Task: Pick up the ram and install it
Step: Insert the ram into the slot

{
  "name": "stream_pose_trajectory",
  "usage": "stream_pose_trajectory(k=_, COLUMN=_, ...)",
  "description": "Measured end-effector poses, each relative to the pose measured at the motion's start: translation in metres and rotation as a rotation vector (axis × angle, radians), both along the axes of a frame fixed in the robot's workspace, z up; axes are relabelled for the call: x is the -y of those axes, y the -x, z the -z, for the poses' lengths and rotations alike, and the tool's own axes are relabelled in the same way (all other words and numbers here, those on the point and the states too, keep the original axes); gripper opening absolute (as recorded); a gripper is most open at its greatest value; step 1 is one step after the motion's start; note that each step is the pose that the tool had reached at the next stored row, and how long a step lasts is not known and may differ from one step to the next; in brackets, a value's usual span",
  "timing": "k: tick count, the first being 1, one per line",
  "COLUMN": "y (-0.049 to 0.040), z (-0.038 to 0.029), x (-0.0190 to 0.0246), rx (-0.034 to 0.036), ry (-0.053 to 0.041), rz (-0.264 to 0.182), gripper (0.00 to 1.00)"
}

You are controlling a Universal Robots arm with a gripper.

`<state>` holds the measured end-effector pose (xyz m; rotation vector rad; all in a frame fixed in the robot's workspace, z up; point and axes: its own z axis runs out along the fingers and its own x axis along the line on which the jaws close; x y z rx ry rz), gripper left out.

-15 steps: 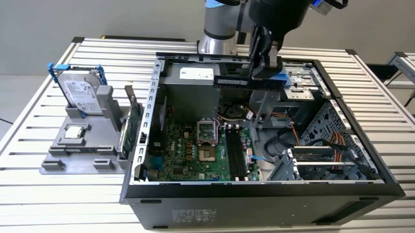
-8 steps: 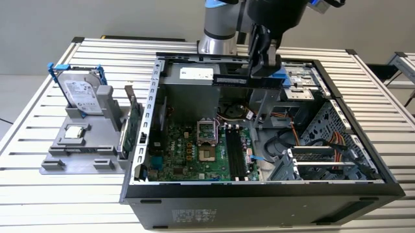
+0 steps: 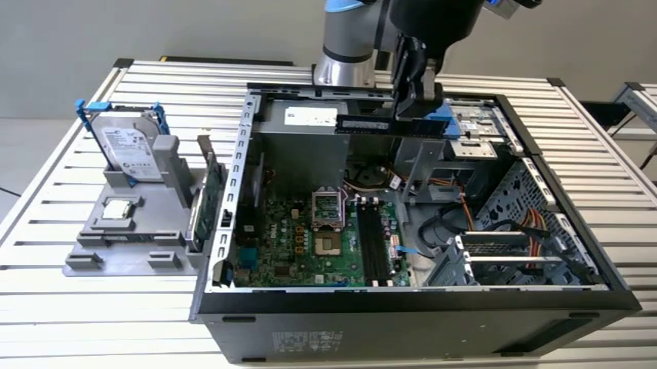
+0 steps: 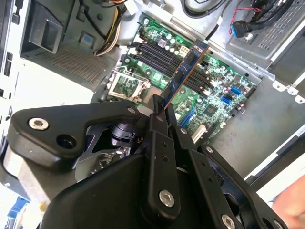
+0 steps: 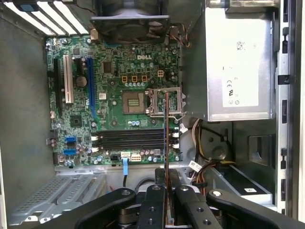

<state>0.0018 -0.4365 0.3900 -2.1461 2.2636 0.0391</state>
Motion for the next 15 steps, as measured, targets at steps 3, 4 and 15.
stream_pose_trajectory(k=3, y=0.0000, z=0.0000, x=-0.0004, rx=0.0000, ry=0.0000, rz=-0.001, gripper=0.00)
stream_pose_trajectory(k=4, y=0.0001, z=0.0000, x=-0.0004, rx=0.0000, ry=0.0000, rz=-0.001, gripper=0.00)
stream_pose_trajectory(k=15, y=-0.0006, z=0.0000, x=-0.0003, rx=-0.0004, ry=-0.0003, rz=-0.001, gripper=0.00)
